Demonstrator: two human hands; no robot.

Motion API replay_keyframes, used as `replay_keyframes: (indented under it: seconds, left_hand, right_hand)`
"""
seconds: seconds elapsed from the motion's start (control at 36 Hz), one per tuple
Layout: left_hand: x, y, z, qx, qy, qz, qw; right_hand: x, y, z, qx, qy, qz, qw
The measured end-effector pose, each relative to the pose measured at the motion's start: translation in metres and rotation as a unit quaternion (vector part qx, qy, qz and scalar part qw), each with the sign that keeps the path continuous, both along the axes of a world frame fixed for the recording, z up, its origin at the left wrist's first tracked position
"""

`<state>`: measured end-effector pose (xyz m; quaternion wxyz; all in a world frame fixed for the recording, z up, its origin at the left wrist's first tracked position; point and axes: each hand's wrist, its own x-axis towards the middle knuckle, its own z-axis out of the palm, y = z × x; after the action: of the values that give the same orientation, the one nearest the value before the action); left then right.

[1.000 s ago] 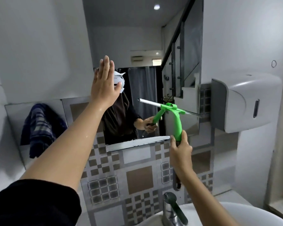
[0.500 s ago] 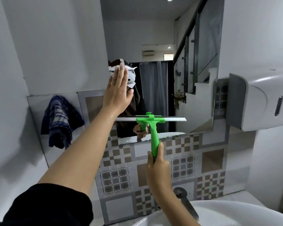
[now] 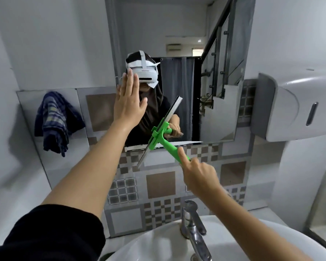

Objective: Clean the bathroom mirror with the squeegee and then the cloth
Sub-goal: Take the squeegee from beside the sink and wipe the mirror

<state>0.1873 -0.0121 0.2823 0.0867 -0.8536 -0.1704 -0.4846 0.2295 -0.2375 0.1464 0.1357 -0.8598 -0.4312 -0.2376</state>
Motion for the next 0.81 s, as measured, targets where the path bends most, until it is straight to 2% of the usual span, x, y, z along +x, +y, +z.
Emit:
replay_keyframes:
  seconds: [0.19,0.81]
  left_hand:
    - [0.009,-0.007,-0.007,-0.03,-0.023,0.004,0.999]
    - [0.025,-0.028,-0.052,-0.04,0.015,-0.005,0.999]
  right_hand:
    - [0.04,-0.039,-0.004,0.013,-0.024,-0.03,0.999]
    - [0.048,-0.059,-0.059,0.148,0.146,-0.055,0.977]
